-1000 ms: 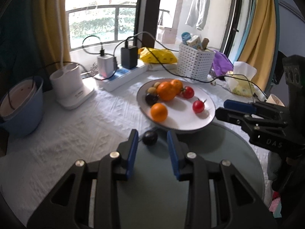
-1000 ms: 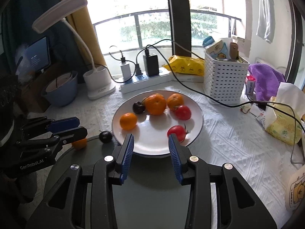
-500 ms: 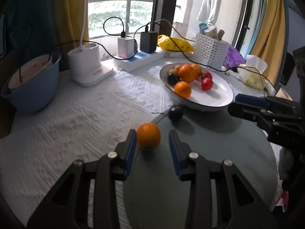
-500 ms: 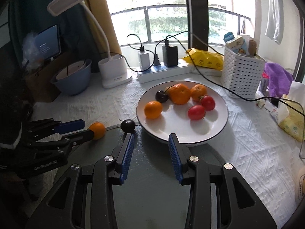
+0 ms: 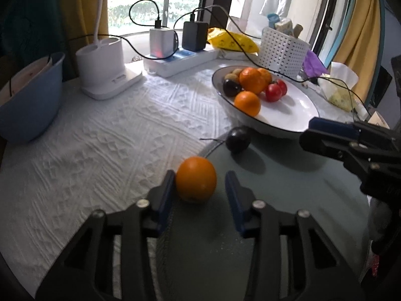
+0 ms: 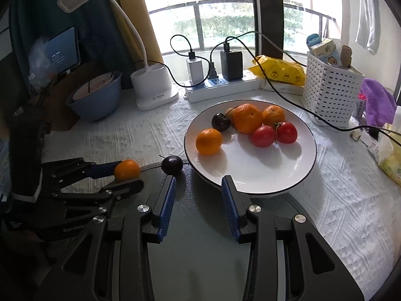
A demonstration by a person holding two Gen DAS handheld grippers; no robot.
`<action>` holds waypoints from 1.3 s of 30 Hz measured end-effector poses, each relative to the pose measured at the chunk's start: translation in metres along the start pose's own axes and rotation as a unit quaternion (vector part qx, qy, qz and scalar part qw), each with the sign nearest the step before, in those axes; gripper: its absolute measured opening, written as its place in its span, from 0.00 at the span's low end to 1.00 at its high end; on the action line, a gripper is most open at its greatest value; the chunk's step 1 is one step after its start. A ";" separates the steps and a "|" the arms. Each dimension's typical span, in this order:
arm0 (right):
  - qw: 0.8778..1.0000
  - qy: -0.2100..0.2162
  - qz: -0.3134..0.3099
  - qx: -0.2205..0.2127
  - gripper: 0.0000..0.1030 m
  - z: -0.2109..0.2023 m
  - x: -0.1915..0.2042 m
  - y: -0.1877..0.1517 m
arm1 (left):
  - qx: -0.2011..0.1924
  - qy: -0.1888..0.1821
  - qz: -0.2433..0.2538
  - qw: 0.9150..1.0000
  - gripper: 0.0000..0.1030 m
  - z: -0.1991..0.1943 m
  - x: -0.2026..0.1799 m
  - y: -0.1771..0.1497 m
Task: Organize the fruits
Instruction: 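Grasp an orange with the left tool while the right tool grasps the dark plum, then carry the orange toward the plate with the left tool while the right tool carries the plum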
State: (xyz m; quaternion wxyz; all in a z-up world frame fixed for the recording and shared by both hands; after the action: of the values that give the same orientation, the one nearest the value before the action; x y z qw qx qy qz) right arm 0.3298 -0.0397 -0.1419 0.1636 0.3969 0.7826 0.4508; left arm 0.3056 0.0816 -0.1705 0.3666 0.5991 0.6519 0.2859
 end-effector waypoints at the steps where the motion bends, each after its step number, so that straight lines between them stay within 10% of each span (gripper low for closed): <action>1: 1.000 0.001 0.000 0.001 0.39 0.001 0.000 0.000 | -0.001 -0.001 -0.001 1.000 0.34 0.000 0.001 0.000; 14: 0.998 0.040 -0.009 0.039 0.39 0.030 0.041 -0.010 | -0.036 0.004 -0.009 0.999 0.32 -0.027 0.027 0.010; 39: 0.998 -0.027 -0.014 0.058 0.39 0.076 0.046 -0.016 | -0.088 0.064 -0.067 0.992 0.32 -0.056 0.103 0.013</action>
State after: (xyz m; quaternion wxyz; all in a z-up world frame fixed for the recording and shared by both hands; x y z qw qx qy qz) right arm 0.3402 0.0347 -0.1911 0.1675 0.4069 0.8083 0.3912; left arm 0.2655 0.1884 -0.1424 0.3935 0.4999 0.6854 0.3544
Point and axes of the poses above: each gripper's, at about its wrist camera, not at the fingertips, and z roughly the way its jaws point, x to its left, y to its top, the point moved 8 cm from there along z, roughly the way its jaws point, and after that the axes turned 14 degrees about -x, right-handed, at the moved point
